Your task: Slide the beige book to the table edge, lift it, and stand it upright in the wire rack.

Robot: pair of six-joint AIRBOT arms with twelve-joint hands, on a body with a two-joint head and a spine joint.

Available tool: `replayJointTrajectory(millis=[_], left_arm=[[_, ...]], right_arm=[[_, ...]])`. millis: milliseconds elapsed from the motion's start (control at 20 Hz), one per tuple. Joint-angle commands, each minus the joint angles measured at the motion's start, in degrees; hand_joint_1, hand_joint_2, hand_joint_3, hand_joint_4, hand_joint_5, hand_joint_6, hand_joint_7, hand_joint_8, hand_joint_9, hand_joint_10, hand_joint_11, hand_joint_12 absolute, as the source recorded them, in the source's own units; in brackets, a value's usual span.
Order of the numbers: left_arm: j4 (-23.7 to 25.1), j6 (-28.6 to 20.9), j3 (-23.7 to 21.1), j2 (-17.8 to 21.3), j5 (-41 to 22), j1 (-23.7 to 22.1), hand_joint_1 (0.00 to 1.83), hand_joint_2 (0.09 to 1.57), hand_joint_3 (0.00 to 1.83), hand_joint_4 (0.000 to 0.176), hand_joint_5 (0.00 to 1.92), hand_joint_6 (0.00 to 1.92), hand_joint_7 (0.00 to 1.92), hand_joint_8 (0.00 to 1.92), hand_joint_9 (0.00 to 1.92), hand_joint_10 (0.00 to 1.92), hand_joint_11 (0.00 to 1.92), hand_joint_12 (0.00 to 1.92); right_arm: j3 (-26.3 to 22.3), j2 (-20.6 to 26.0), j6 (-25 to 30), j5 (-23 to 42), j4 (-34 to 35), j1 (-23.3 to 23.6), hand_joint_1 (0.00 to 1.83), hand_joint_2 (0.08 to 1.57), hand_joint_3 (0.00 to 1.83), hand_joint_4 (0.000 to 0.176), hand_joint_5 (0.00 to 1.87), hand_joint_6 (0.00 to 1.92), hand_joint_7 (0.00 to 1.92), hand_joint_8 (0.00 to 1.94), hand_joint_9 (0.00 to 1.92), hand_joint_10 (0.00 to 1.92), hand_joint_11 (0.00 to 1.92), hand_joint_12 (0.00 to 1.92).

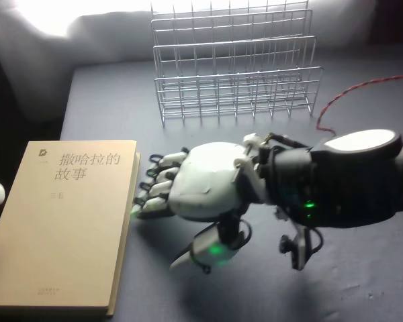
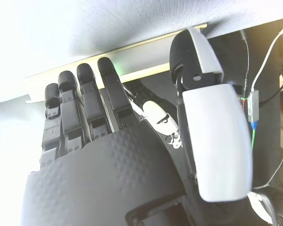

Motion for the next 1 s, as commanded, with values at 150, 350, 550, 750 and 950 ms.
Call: replayJointTrajectory(millis=[150, 350, 550, 750, 950], left_arm=[[9.30, -17.72, 1.28, -1.62, -16.39, 3.78, 0.51, 1.15, 0.00, 0.058, 0.16, 0.00, 0.16, 0.00, 0.13, 0.00, 0.00, 0.36], [11.33, -24.82, 1.72, -3.04, -21.43, 8.06, 0.59, 1.12, 0.00, 0.064, 0.10, 0.00, 0.12, 0.00, 0.08, 0.00, 0.00, 0.27], [14.70, -32.24, 2.92, -4.57, -23.15, 11.98, 0.80, 1.00, 0.00, 0.070, 0.08, 0.00, 0.09, 0.00, 0.11, 0.01, 0.00, 0.30], [18.62, -37.79, 5.02, -6.28, -23.15, 13.94, 1.00, 0.94, 0.00, 0.062, 0.05, 0.00, 0.11, 0.01, 0.13, 0.01, 0.00, 0.29], [19.08, -39.60, 6.44, -7.94, -23.14, 14.96, 1.03, 0.94, 0.00, 0.064, 0.07, 0.01, 0.05, 0.00, 0.07, 0.00, 0.00, 0.06]], right_arm=[[-2.06, 5.00, 0.40, 4.40, 0.75, -0.55, 0.15, 1.16, 0.00, 0.000, 0.19, 0.00, 0.22, 0.01, 0.19, 0.01, 0.00, 0.19], [-6.45, 12.66, 0.39, 7.71, 0.75, -0.92, 0.08, 1.17, 0.00, 0.000, 0.18, 0.00, 0.16, 0.00, 0.19, 0.00, 0.00, 0.35], [-10.45, 20.95, 0.48, 12.93, 0.78, -0.82, 0.15, 1.16, 0.00, 0.000, 0.18, 0.00, 0.18, 0.00, 0.17, 0.00, 0.00, 0.33], [-14.15, 29.24, 0.68, 17.89, 0.78, -0.84, 0.12, 1.16, 0.00, 0.000, 0.16, 0.00, 0.16, 0.00, 0.15, 0.00, 0.00, 0.32], [-17.18, 37.86, -0.05, 21.91, 0.78, -1.52, 0.11, 1.15, 0.00, 0.000, 0.19, 0.01, 0.24, 0.01, 0.22, 0.02, 0.00, 0.45]])
